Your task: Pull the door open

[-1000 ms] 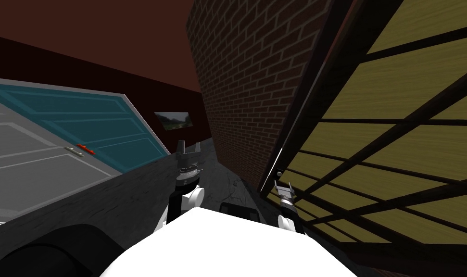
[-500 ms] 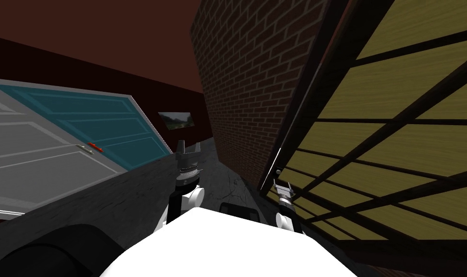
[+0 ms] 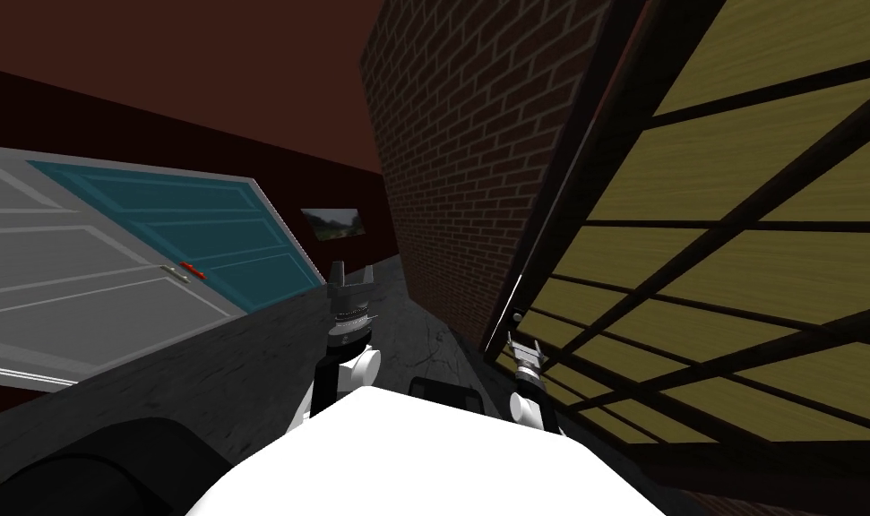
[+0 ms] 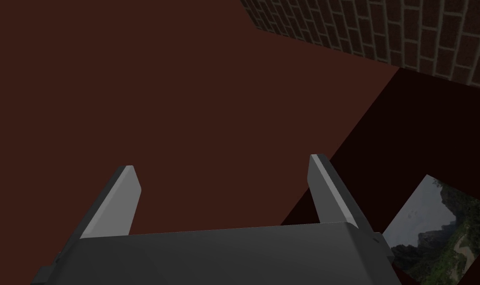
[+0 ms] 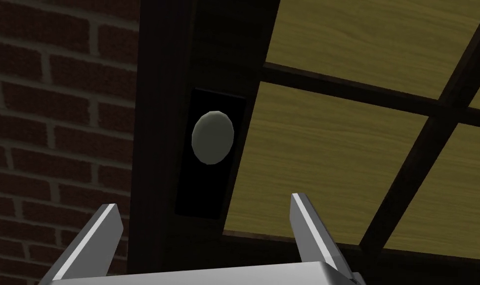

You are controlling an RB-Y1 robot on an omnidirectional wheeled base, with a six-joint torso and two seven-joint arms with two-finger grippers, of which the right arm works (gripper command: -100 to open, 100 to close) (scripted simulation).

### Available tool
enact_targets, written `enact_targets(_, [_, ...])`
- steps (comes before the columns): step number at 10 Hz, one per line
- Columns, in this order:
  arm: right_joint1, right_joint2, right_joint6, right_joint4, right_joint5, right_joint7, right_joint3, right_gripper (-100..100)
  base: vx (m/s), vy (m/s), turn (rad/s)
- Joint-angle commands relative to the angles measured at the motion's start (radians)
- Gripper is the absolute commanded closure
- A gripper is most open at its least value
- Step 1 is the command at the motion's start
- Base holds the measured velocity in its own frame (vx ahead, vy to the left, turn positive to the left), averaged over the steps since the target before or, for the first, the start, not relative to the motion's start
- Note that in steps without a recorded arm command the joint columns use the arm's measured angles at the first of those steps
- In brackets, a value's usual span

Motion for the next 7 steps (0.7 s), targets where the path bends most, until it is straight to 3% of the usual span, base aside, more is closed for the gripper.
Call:
enact_targets(1, [-0.002,0.001,0.001,0.001,-0.009,-0.034,0.004,-100,-0.039,-0.010,0.013])
enact_targets(7, [-0.011,0.011,0.011,-0.007,-0.072,-0.189,0.029,-100,-0.050,-0.006,0.025])
